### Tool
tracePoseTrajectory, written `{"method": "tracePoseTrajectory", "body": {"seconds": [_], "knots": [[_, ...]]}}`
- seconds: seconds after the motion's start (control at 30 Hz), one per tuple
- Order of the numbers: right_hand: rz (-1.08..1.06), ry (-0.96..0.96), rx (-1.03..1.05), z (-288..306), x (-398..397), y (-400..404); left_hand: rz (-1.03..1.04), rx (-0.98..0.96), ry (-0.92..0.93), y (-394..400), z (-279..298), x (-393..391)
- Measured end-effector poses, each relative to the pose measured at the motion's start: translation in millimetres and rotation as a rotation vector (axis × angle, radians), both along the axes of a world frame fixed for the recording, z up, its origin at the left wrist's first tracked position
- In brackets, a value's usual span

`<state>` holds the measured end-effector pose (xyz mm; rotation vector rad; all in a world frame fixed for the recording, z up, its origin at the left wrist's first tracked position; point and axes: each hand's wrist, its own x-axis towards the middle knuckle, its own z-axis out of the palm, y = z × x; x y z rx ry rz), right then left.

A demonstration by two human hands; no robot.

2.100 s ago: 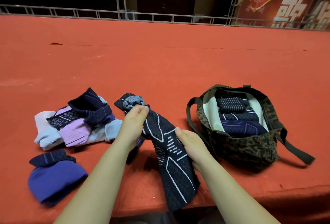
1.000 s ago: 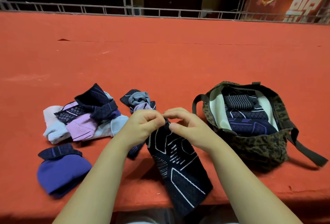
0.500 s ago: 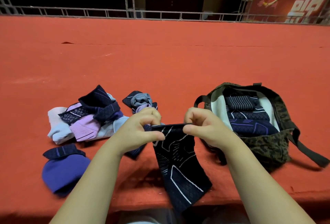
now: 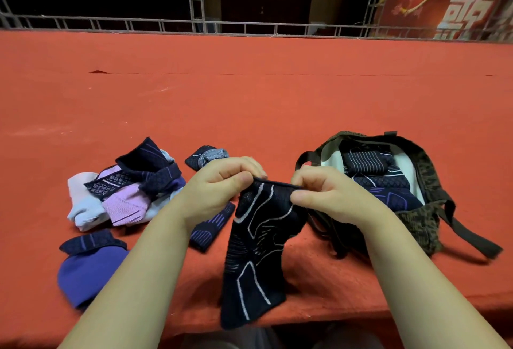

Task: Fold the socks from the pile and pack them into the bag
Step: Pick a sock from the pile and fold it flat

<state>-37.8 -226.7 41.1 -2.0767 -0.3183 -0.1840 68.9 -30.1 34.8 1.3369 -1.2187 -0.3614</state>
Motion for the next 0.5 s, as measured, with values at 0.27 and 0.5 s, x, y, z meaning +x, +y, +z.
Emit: {"method": "tracePoseTrajectory", "body": {"seconds": [0.27,0.5], "knots": [[0.084,-0.014,0.155,-6.6,1.0,-2.4,-0.151,-0.212,0.117,6.2,-8.7,7.7],[-0.089,-0.017,0.207,6.1,28.2,-9.0,0.176,0.204,-0.034,-6.6,15.0,36.2]]}}
